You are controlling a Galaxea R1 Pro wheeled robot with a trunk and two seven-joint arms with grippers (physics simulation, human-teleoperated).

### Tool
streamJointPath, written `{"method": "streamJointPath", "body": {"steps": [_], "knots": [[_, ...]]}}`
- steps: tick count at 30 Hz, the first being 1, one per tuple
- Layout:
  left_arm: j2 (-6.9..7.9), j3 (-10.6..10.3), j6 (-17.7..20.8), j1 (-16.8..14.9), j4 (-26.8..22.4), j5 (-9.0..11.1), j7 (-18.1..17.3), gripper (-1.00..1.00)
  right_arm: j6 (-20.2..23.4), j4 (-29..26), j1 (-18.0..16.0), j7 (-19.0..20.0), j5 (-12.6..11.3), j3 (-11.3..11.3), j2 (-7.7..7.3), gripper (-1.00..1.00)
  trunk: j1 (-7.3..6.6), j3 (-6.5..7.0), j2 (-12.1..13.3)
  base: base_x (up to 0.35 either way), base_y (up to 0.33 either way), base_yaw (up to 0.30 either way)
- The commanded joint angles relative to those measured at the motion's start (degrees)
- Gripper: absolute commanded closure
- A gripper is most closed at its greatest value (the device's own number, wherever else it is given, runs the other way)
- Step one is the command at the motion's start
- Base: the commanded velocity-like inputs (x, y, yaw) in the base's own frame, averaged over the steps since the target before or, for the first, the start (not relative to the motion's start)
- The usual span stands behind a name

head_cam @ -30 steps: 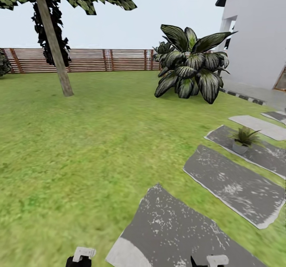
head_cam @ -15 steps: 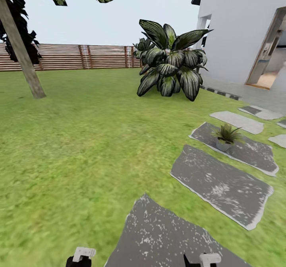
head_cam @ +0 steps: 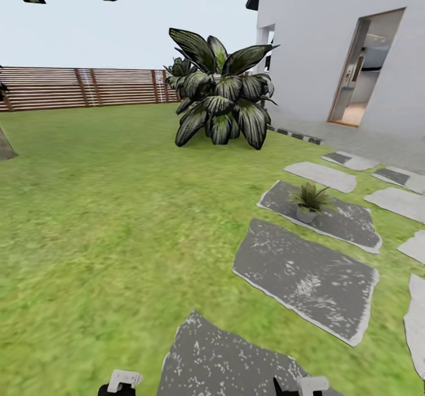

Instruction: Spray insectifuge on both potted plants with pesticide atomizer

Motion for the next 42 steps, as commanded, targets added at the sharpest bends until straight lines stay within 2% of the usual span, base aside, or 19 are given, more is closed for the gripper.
{"method": "streamJointPath", "body": {"steps": [1, 42], "knots": [[0.00, 0.48, -0.21, -0.01, 0.02, -0.60, -0.15, 1.00, -0.16, 0.07, -0.05, 0.54, -0.61, 0.09, 0.02, -1.00, 0.02, -0.05, -0.02, 0.338, 0.000, -0.294], [0.00, 0.48, -0.21, -0.01, 0.02, -0.60, -0.15, 1.00, -0.16, 0.16, -0.05, 0.63, -0.45, 0.26, 0.17, -1.00, 0.02, -0.05, -0.02, 0.338, 0.000, -0.294]]}}
